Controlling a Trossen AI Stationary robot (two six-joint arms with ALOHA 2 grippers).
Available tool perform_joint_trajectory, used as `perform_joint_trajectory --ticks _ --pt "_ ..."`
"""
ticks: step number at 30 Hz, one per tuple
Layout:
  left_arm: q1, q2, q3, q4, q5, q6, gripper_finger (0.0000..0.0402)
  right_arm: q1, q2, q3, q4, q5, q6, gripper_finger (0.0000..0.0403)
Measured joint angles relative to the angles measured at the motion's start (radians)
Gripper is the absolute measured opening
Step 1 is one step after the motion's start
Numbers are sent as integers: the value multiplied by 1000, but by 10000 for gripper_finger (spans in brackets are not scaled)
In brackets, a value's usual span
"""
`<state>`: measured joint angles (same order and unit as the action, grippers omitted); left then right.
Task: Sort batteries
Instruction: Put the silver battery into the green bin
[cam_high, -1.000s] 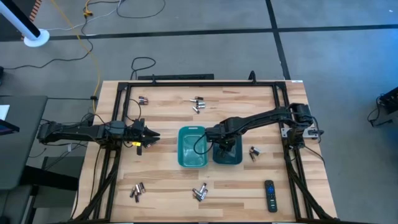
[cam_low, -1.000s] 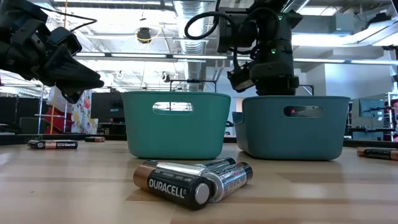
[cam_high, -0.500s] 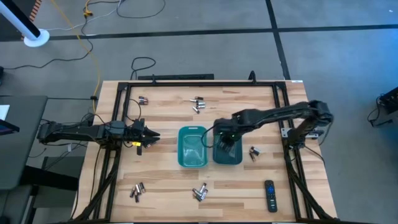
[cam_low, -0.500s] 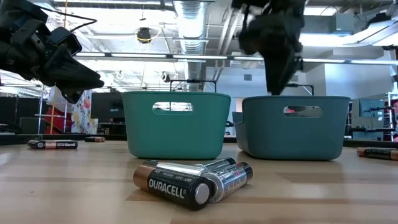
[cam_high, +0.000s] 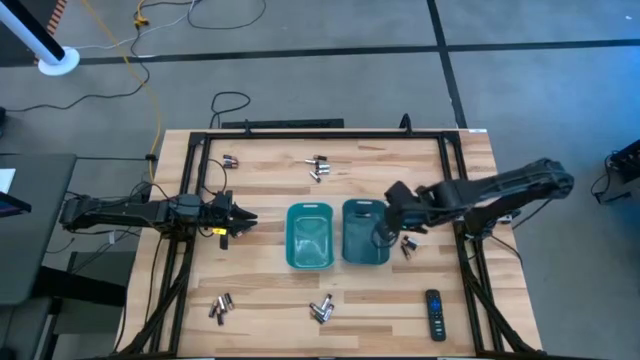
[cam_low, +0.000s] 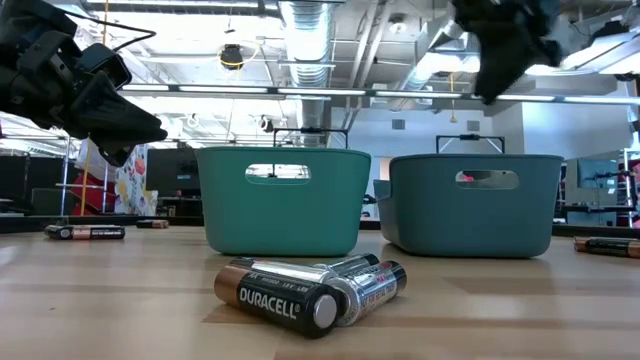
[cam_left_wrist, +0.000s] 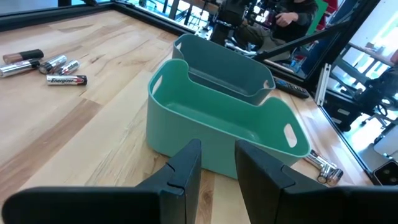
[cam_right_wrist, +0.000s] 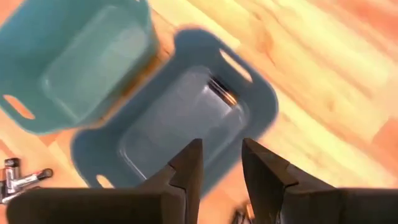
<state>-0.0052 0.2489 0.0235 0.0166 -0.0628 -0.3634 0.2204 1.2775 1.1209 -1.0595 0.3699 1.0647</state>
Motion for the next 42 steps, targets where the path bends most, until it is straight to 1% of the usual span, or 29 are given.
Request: perform_joint_trajectory --ticks 3,8,12,16,20,23,27,33,37,39,42 --pt "0 0 0 1 0 0 94 26 -52 -91 28 1 76 127" --pt "0 0 0 2 -1 0 94 57 -139 -243 188 4 113 127" --pt "0 0 0 10 -1 0 94 67 -212 -360 352 5 77 127" --pt "0 0 16 23 -11 -17 93 64 -286 -451 508 8 -9 127" --pt "0 0 106 -69 -51 15 83 49 -366 -509 555 26 -60 127" --pt "0 13 190 -193 -85 10 70 25 -427 -533 545 30 -85 127" --pt "0 62 313 -352 -91 -1 48 -9 -512 -566 547 34 -122 127" --pt "0 209 507 -539 -90 -57 16 -43 -600 -589 537 33 -163 127" --pt "1 323 622 -687 -90 -167 3 -54 -625 -589 536 32 -184 127" --pt "1 367 653 -704 -90 -186 1 -57 -628 -589 536 32 -187 127" --pt "1 423 667 -709 -96 -172 6 -59 -630 -589 536 29 -192 127"
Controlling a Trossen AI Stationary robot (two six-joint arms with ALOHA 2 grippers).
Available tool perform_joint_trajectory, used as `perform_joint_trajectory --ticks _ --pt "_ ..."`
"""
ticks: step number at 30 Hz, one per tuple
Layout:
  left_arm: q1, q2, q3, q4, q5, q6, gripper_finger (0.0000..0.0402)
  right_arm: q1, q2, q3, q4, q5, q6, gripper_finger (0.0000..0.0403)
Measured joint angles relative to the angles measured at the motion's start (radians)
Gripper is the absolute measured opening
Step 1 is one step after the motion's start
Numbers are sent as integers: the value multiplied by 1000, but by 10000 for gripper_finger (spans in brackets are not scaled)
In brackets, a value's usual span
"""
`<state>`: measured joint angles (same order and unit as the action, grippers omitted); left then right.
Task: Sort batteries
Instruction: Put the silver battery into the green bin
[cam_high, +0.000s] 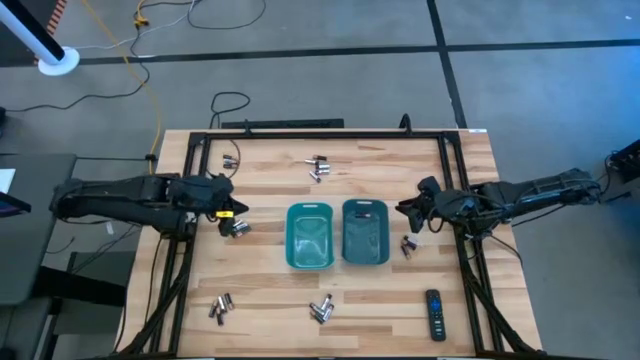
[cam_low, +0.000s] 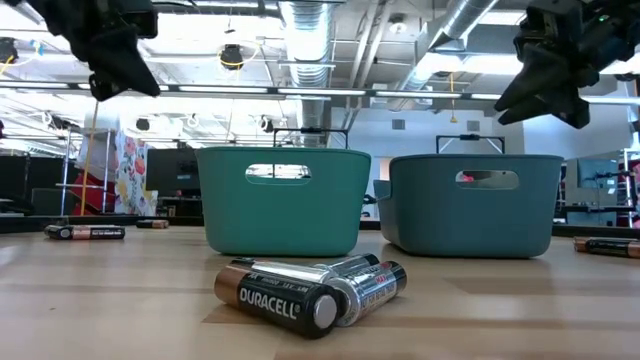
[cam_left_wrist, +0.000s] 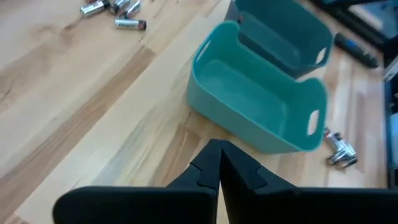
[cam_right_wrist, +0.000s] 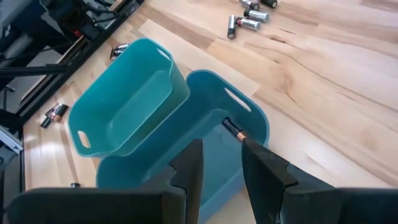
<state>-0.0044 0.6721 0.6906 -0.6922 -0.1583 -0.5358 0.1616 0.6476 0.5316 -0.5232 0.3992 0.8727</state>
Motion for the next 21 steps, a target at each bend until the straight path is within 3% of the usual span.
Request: perform_joint_trajectory --ticks 5,10,15,18,21 --pt "3 83 2 -1 -25 -12 38 0 0 0 0 -6 0 127" --pt "24 166 2 -14 -26 -54 94 0 0 0 0 -6 0 127" --pt "34 237 2 -17 -30 20 146 0 0 0 1 -6 8 127" --pt "34 270 -1 -56 -54 39 155 0 0 0 4 -6 9 127" --pt "34 306 -6 -152 -142 -20 152 0 0 0 5 -6 10 127"
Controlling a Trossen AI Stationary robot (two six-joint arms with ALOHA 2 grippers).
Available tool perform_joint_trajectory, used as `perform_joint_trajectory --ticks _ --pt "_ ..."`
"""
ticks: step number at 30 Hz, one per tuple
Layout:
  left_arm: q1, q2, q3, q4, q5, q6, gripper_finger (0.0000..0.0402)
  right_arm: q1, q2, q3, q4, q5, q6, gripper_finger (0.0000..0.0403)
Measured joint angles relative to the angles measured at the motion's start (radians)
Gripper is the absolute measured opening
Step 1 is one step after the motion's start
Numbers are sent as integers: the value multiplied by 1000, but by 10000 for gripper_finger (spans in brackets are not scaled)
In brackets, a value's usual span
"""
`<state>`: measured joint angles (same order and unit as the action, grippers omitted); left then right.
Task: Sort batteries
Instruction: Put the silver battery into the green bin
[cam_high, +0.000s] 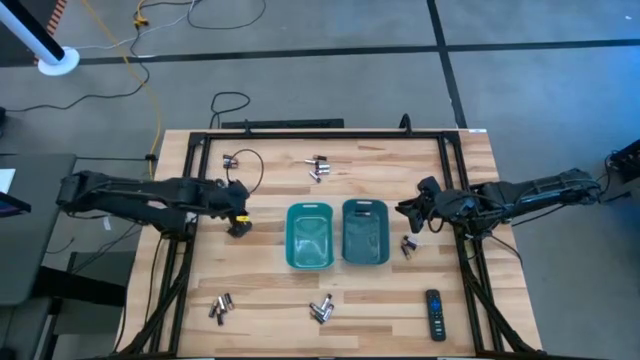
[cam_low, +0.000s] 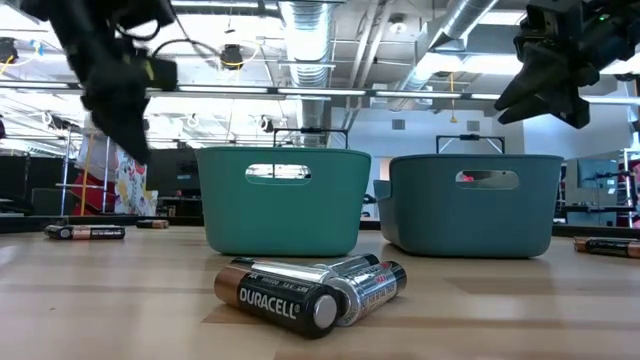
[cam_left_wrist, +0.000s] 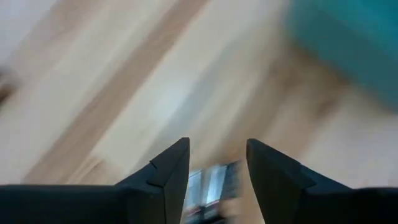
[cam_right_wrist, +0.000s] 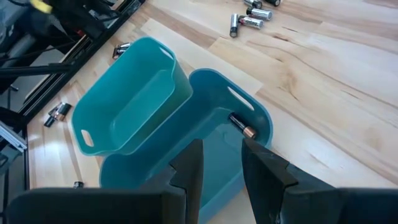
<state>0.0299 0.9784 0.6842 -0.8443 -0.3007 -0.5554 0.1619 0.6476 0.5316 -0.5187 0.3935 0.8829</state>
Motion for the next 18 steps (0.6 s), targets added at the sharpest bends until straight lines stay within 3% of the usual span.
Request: perform_joint_trajectory --ticks 5,13,18 --pt "17 72 -1 -132 -34 -71 140 0 0 0 5 0 7 127" --pt "93 189 -1 -125 121 11 137 0 0 0 5 0 10 127" --pt "123 206 -1 -86 162 76 137 0 0 0 8 0 10 127"
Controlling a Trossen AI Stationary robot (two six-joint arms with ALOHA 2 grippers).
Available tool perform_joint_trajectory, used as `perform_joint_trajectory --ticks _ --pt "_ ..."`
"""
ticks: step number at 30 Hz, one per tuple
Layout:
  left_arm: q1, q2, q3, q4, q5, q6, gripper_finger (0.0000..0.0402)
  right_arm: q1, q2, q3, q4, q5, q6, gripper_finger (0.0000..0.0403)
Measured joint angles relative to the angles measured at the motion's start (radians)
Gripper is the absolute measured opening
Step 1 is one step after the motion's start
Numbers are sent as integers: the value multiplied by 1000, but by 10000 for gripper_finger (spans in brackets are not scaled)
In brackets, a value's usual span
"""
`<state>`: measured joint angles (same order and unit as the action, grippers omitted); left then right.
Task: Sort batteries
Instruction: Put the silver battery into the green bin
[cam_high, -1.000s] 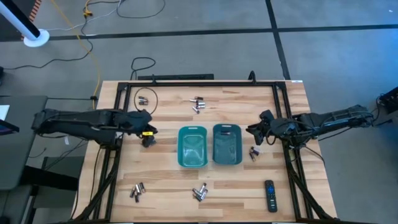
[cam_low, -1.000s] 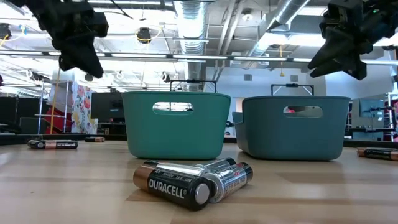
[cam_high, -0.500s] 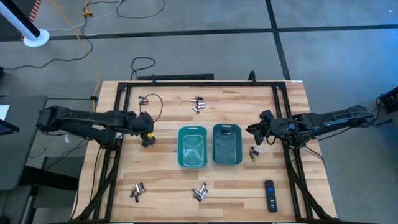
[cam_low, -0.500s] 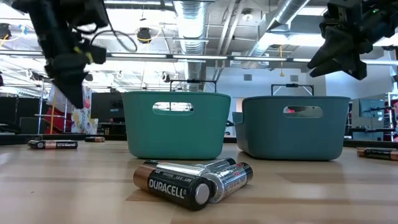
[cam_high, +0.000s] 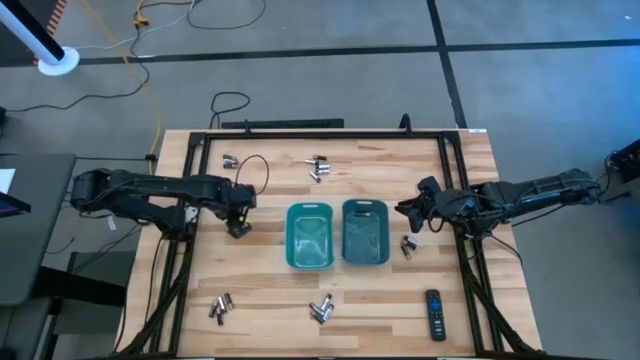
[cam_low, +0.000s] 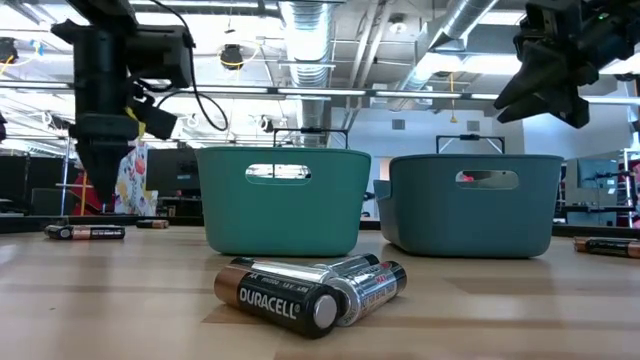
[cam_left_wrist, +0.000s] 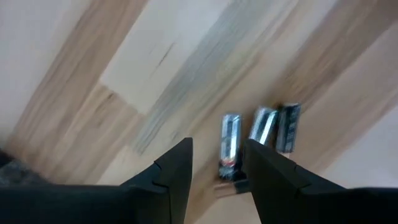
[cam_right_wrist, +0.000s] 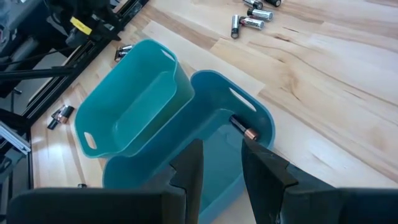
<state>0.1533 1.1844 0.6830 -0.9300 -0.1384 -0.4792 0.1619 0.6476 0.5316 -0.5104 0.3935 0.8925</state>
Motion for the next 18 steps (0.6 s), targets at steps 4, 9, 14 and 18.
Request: perform_joint_trajectory --ticks 4,9,14,18 --pt "14 0 0 26 6 36 137 0 1 0 13 0 1 127" --pt "46 0 0 33 12 90 137 0 8 0 27 0 0 127" --pt "88 0 0 60 36 145 137 0 20 1 28 0 0 127" --pt "114 0 0 67 88 147 137 0 28 1 29 0 0 127"
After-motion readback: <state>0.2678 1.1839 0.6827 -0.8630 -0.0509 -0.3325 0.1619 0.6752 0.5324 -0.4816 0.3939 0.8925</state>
